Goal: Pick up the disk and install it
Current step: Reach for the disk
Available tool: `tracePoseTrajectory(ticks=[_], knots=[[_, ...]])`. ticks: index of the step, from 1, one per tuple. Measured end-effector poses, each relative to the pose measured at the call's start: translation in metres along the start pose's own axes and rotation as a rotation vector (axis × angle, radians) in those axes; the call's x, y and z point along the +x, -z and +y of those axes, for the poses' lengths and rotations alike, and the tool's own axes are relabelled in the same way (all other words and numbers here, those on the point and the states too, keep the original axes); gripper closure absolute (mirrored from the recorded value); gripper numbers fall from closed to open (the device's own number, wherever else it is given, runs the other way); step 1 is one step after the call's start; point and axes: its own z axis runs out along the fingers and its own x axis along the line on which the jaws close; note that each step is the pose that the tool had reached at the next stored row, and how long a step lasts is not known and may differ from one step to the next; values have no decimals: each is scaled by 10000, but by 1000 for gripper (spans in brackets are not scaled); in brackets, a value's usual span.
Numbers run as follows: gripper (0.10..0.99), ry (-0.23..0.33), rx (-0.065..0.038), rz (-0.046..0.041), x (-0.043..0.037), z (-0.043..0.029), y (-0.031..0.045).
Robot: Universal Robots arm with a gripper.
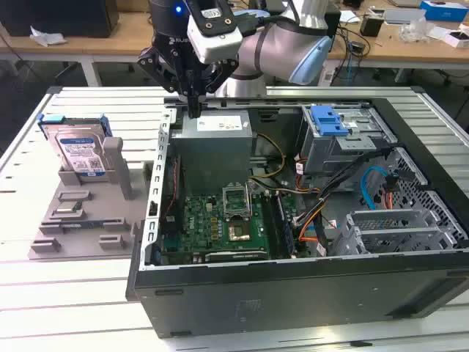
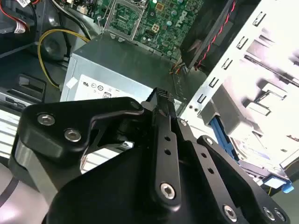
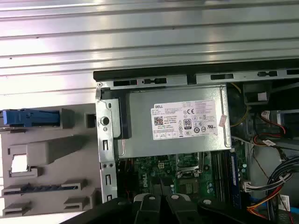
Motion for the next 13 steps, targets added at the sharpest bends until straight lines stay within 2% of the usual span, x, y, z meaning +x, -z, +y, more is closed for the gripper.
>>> tracePoseTrajectory(ticks=[4, 13], knots=[[980, 0, 0, 0, 135, -10, 4], [980, 0, 0, -1, 335, -25, 9]])
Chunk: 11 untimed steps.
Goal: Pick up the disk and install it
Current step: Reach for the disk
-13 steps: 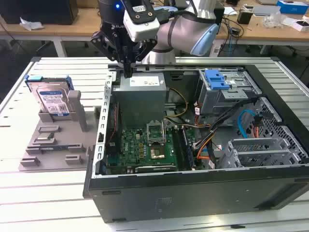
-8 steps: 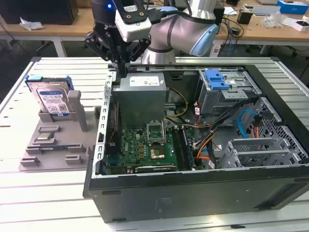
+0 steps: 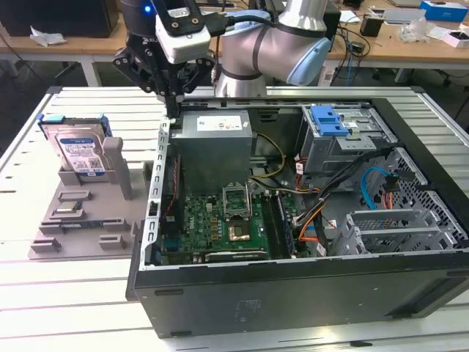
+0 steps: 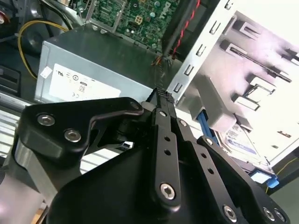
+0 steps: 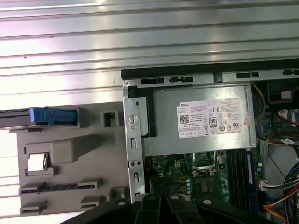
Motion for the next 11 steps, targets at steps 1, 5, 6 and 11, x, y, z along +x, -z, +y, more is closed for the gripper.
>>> tracePoseTrajectory(ticks=[1, 5, 6, 11], knots=[[980, 0, -1, 0, 19, -1, 0], [980, -1, 0, 0, 435, -32, 11], [980, 0, 0, 0, 455, -34, 12], [980, 0, -1, 0, 558, -41, 14]])
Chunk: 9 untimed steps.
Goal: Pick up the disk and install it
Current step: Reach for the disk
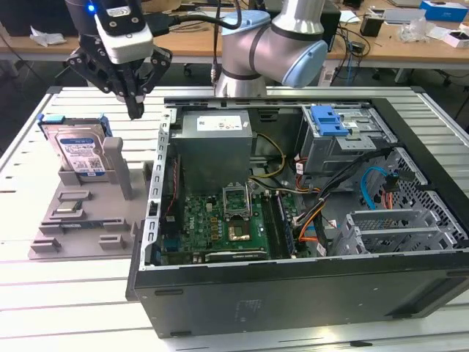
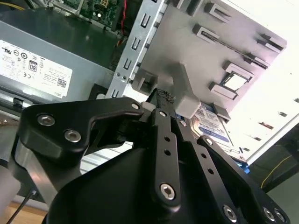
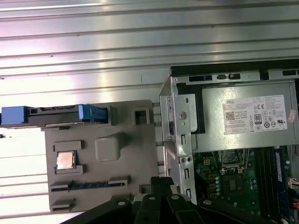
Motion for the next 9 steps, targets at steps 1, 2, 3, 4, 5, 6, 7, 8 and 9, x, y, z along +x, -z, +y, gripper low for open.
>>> tracePoseTrajectory(ticks=[1, 2, 3, 4, 5, 6, 7, 8, 9], knots=[[980, 0, 0, 0, 23, -2, 1], [980, -1, 0, 0, 42, -3, 1], [980, 0, 0, 0, 62, -5, 2], [980, 0, 0, 0, 79, -6, 2], [980, 0, 0, 0, 99, -7, 3], [980, 0, 1, 1, 117, -9, 3], [980, 1, 0, 1, 141, -11, 4], [980, 1, 0, 0, 180, -14, 5], [980, 0, 0, 0, 200, -15, 5]])
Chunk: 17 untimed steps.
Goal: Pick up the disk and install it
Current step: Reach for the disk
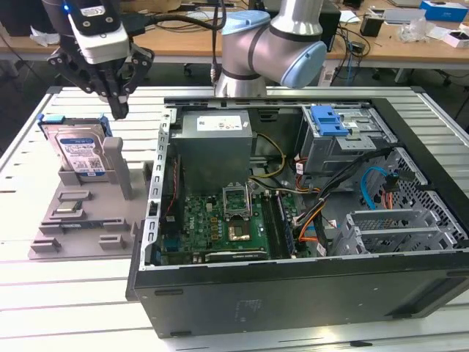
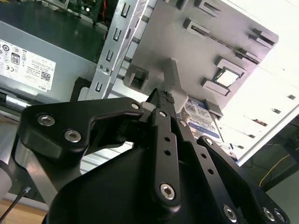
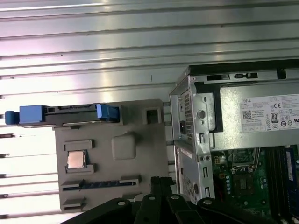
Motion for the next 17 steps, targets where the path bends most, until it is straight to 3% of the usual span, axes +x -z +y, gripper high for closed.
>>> tracePoseTrajectory(ticks=[17], knots=[[980, 0, 1, 0, 402, -30, 11]])
